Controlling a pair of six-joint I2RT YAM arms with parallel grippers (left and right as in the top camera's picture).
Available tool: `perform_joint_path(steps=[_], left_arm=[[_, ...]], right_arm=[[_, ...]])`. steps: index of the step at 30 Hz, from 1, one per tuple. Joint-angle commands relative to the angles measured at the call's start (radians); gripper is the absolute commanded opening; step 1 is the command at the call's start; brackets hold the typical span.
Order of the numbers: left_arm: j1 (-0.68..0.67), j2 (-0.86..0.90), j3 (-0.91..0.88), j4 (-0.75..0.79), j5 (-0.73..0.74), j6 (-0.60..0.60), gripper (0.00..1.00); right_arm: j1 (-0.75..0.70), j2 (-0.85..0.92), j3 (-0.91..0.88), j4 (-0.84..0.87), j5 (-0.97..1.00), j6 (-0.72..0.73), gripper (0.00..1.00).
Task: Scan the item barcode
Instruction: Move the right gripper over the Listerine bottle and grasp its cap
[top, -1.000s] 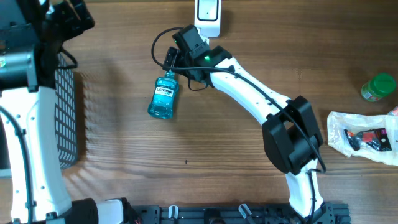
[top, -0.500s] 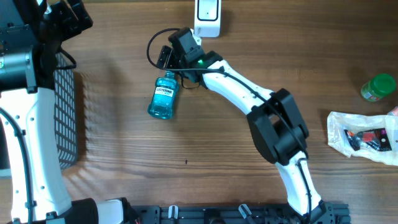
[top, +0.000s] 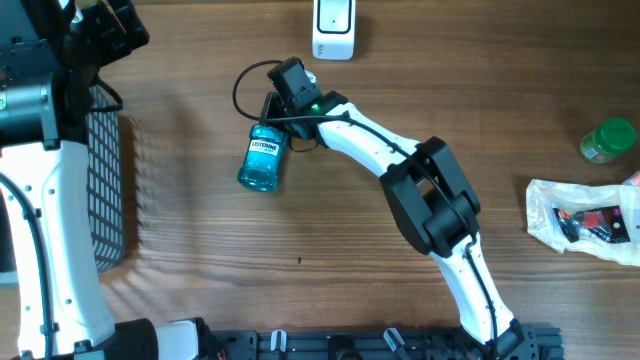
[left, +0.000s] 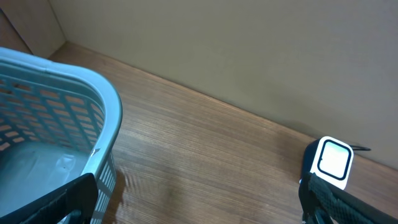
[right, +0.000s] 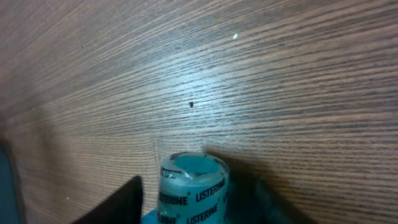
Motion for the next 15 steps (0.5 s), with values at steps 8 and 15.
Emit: perform_joint_path(steps=[8,15], left_arm=[[0.005,0.000,-0.005,-0.008,-0.010,-0.012,1.00],[0.005,0.000,-0.005,-0.022,-0.010,-0.008,1.00]], right_arm=[[0.014,0.045,0.011,-0.013,0.011,-0.064,0.34],[0.006,0.060,0.011,-0.037,0.046,-0.069,0.21]])
